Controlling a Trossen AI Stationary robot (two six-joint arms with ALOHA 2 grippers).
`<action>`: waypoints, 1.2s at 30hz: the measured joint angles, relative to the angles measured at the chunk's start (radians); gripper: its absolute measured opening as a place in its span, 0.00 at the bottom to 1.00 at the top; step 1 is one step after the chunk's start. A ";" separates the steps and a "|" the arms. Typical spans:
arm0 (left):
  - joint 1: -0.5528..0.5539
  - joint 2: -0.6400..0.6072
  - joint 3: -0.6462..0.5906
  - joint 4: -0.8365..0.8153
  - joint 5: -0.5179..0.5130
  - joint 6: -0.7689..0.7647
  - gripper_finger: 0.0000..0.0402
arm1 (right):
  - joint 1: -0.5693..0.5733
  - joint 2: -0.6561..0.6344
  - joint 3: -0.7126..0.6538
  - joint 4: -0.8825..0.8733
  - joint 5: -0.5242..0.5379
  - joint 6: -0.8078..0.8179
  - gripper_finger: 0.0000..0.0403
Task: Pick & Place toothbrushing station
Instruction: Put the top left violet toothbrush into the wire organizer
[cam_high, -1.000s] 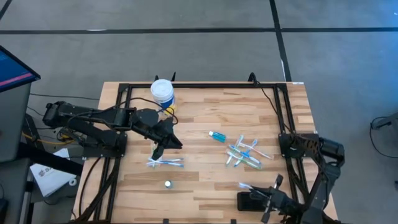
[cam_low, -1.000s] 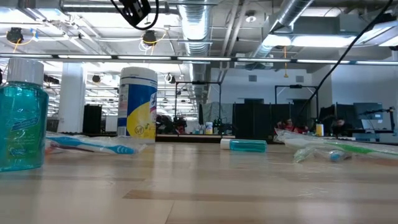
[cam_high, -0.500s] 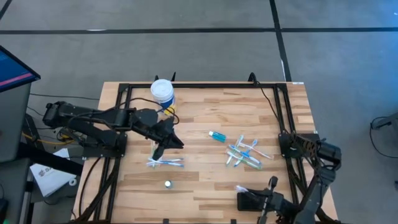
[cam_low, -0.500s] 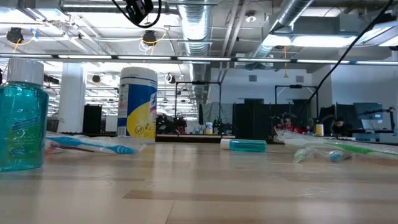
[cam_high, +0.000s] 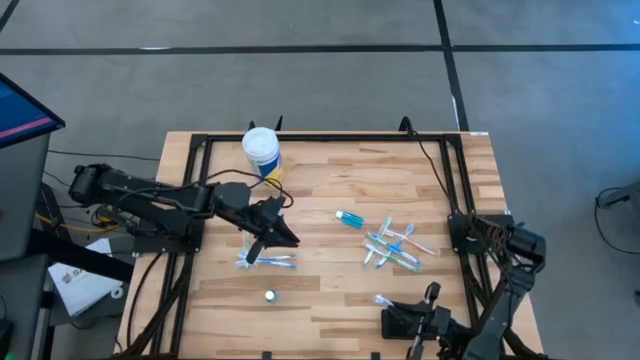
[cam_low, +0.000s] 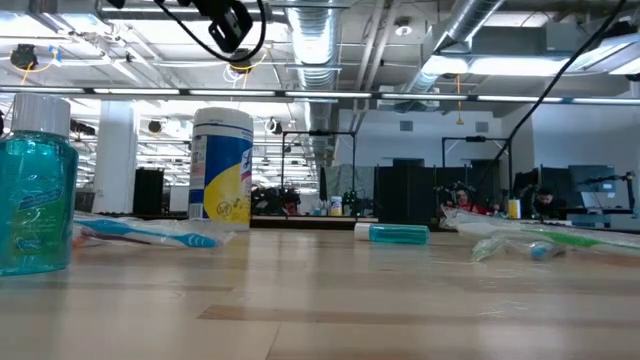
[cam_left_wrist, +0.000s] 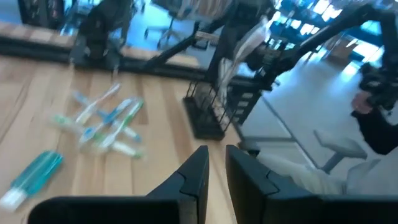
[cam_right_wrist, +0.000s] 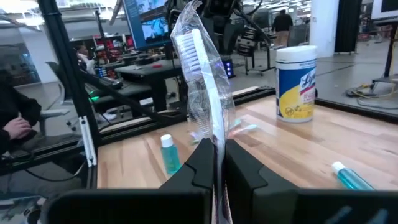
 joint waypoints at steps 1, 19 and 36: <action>-0.004 0.000 -0.009 0.032 0.000 0.000 0.12 | 0.005 0.000 0.000 0.001 0.000 -0.002 0.02; -0.046 0.000 -0.163 0.336 0.000 0.003 0.12 | 0.011 0.000 0.000 0.264 0.000 -0.217 0.02; -0.045 0.000 -0.169 0.359 0.000 0.009 0.12 | -0.008 0.001 0.148 1.101 -0.115 -1.472 0.02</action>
